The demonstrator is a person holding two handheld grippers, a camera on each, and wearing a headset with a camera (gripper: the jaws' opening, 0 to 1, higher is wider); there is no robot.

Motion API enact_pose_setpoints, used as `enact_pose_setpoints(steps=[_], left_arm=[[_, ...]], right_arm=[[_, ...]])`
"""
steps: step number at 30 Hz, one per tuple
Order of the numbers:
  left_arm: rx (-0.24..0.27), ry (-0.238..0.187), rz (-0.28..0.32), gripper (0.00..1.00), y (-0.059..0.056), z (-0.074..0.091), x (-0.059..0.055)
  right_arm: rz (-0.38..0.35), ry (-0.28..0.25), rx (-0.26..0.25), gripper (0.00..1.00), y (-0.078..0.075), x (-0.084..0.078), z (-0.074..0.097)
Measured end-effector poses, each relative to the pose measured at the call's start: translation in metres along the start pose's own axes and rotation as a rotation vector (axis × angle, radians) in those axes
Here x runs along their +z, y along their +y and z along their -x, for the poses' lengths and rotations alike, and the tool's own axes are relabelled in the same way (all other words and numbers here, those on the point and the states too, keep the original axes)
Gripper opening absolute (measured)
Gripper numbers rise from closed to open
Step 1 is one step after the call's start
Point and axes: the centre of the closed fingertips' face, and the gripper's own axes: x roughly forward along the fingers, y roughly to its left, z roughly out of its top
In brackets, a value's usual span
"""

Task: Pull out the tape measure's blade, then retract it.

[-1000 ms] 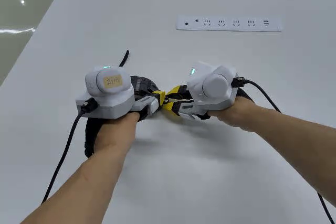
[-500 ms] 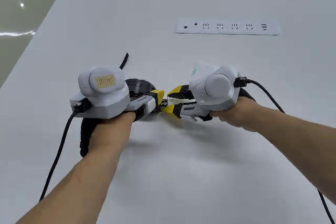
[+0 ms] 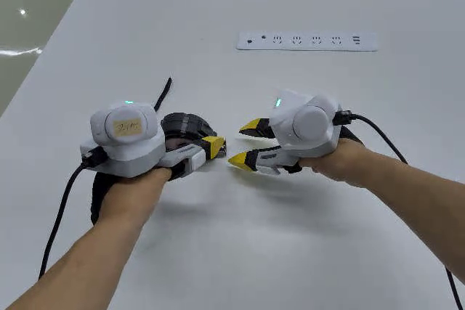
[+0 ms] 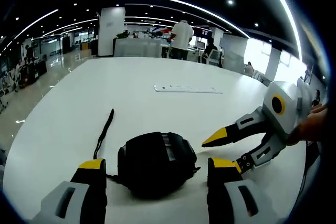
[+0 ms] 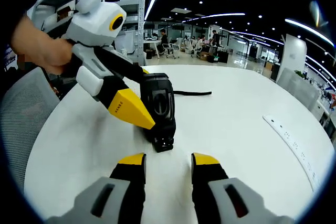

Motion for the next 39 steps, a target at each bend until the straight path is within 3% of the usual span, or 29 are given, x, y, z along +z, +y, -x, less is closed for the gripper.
enact_pose_setpoints(steps=[8, 14, 26, 30, 39], left_arm=[[-0.067, -0.003, -0.066, 0.79, -0.003, 0.005, -0.003], [-0.107, -0.004, -0.087, 0.82, 0.001, 0.009, -0.007], [-0.200, -0.022, -0.188, 0.89, 0.000, 0.022, -0.013], [-0.205, -0.008, -0.212, 0.90, 0.002, 0.025, -0.017], [-0.291, -0.050, -0.222, 0.94, -0.006, 0.038, -0.014]], right_arm=[[-0.017, -0.011, -0.031, 0.38, -0.001, -0.007, 0.017], [-0.030, -0.020, -0.043, 0.44, 0.000, -0.011, 0.031], [-0.101, -0.039, -0.102, 0.55, 0.002, -0.023, 0.059], [-0.122, -0.041, -0.118, 0.59, 0.004, -0.026, 0.067], [-0.156, -0.061, -0.174, 0.67, 0.002, -0.029, 0.092]])
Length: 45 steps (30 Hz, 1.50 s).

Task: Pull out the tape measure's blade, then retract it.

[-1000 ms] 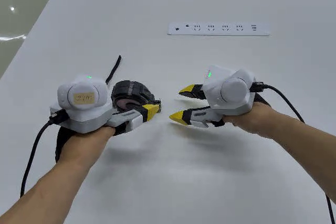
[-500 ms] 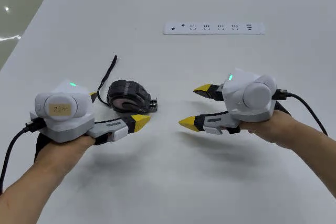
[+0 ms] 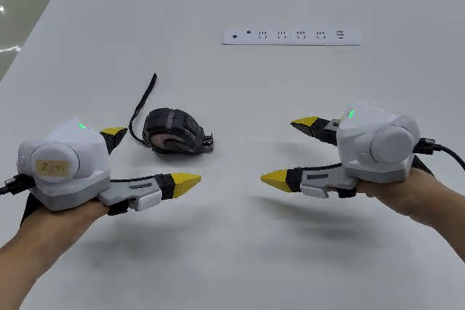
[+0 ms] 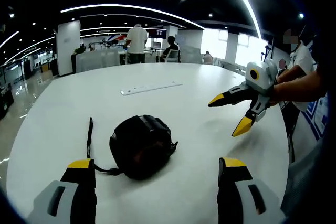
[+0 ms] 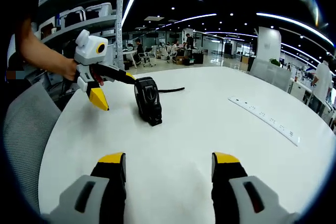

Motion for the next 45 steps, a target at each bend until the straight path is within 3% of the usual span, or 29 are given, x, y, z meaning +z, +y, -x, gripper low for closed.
enact_pose_setpoints(steps=[10, 11, 14, 18, 22, 27, 39, 45], left_arm=[[-0.013, 0.002, -0.011, 1.00, -0.001, 0.006, 0.001], [-0.029, 0.007, -0.013, 1.00, -0.002, 0.012, -0.001], [-0.030, 0.004, -0.022, 1.00, -0.003, 0.014, -0.002], [-0.038, 0.000, -0.016, 1.00, -0.004, 0.016, -0.002], [-0.041, -0.014, -0.024, 1.00, -0.007, 0.022, -0.002], [-0.066, -0.040, -0.021, 1.00, -0.011, 0.030, 0.002], [-0.089, -0.065, -0.015, 1.00, -0.016, 0.041, 0.006], [-0.109, -0.059, -0.021, 1.00, -0.019, 0.042, 0.004]], right_arm=[[-0.026, -0.011, -0.029, 0.77, 0.000, -0.003, 0.019], [-0.065, -0.012, -0.047, 0.78, -0.001, -0.010, 0.033], [-0.082, -0.013, -0.062, 0.80, -0.002, -0.014, 0.042], [-0.095, -0.020, -0.066, 0.86, -0.001, -0.014, 0.045], [-0.146, -0.066, -0.073, 0.92, 0.004, -0.014, 0.060], [-0.169, -0.077, -0.105, 0.96, 0.003, -0.017, 0.073], [-0.179, -0.085, -0.121, 1.00, 0.004, -0.020, 0.085], [-0.204, -0.073, -0.133, 1.00, 0.005, -0.031, 0.095]])
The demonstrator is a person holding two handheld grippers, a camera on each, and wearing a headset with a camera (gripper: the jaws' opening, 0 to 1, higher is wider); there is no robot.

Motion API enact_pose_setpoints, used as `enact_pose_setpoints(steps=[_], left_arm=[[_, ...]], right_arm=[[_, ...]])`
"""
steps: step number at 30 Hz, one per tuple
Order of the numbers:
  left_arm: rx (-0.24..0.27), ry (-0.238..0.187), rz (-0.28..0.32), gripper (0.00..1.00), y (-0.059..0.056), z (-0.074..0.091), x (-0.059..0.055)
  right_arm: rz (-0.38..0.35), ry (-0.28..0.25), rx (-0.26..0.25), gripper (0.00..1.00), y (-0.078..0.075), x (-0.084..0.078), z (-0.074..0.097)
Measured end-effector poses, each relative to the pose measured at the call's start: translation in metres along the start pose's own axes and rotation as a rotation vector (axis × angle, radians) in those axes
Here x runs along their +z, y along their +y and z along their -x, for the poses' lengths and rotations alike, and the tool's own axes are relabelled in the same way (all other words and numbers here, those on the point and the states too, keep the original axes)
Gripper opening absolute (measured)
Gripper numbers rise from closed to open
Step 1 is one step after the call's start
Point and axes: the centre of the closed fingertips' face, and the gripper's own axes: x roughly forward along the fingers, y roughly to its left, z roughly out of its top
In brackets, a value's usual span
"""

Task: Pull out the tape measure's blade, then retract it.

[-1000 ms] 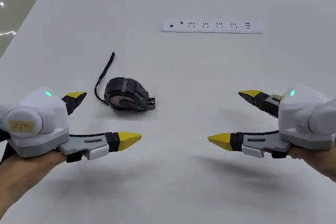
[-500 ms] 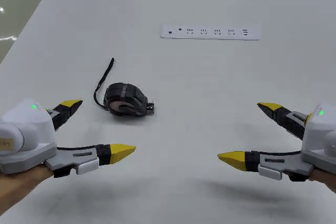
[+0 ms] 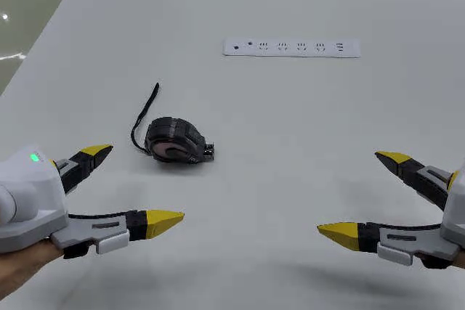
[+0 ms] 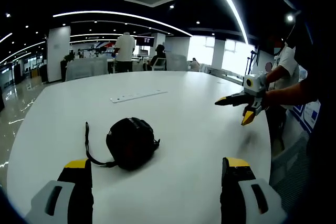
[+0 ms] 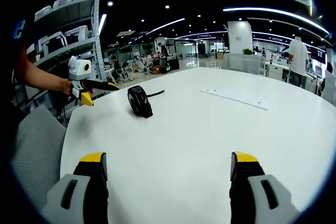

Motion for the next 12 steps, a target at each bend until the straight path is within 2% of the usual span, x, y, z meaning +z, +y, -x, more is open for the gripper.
enact_pose_setpoints(steps=[12], left_arm=[[-0.009, -0.014, -0.037, 1.00, -0.0018, 0.0035, 0.0025]], right_arm=[[0.014, -0.003, -0.012, 1.00, -0.0011, -0.0027, 0.0046]])
